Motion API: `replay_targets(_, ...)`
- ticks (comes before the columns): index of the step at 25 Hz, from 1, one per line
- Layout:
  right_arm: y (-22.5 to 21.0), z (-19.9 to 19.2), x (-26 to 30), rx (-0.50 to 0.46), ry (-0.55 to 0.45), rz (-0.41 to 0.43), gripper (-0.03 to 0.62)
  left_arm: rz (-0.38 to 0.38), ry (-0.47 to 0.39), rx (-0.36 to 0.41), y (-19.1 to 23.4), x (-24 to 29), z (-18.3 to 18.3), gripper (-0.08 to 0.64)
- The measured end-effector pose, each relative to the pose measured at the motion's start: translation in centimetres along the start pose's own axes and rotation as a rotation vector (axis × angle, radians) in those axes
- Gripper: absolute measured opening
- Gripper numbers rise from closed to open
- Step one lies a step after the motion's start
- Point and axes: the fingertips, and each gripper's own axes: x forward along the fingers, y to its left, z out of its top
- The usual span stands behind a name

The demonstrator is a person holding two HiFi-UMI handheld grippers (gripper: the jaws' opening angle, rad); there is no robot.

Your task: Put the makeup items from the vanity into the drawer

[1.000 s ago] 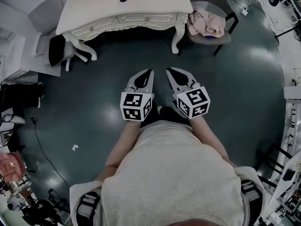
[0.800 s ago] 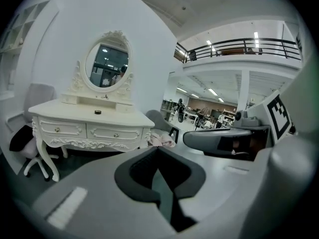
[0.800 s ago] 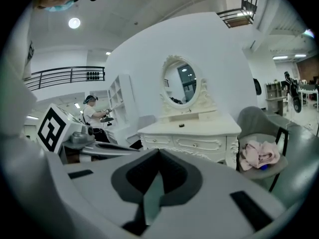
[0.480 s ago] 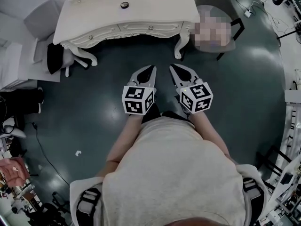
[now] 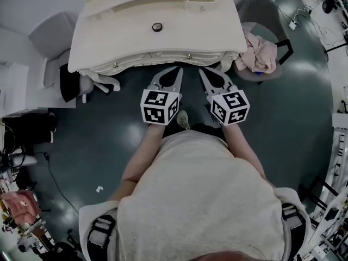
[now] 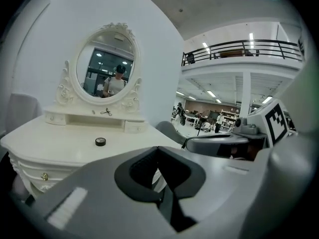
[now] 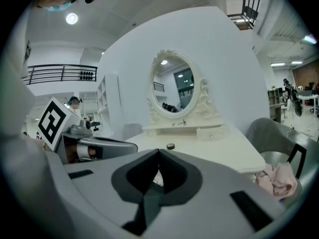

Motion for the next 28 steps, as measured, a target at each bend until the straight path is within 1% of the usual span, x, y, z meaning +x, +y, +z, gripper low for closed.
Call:
replay_targets(2, -0.3, 0.6, 1.6, 0.001, 0.003, -0.002, 0.008, 0.0, 0.001, -0.004, 1.5, 0.8, 0.4, 0.009)
replay_targets(8, -0.4, 0.4, 5.1, 0.009, 0.039, 0.033, 0.008, 0.007, 0.009, -0.048, 4.2, 2.0, -0.4, 0.009)
replay_targets(13, -1.2, 0.9, 8.4, 0.002, 0.056, 0.069, 0.008, 0.041, 0.006, -0.076, 7.1, 3.6, 0.1, 0.009)
replay_targets(17, -2.6, 1.6, 11.0, -0.014, 0.064, 0.1, 0.008, 0.052, 0.009, -0.095, 8.9, 5.5, 0.6, 0.009)
replay_targets(20, -4.1, 2.7, 13.5, -0.037, 0.069, 0.127, 0.008, 0.073, 0.005, -0.095, 10.6, 7.4, 1.8, 0.009)
replay_targets(23, -5.9, 4.1, 16.2, -0.038, 0.067, 0.161, 0.008, 0.106, -0.007, -0.092, 12.5, 9.5, 3.6, 0.009)
replay_targets(25, -6.8, 5.3, 17.8, -0.036, 0.053, 0.198, 0.008, 0.133, -0.015, -0.096, 13.8, 11.0, 4.9, 0.009)
replay_targets(28, -8.2, 7.6, 20.1, -0.031, 0.01, 0.243, 0.008, 0.174, -0.033, -0.126, 15.6, 13.1, 6.8, 0.009)
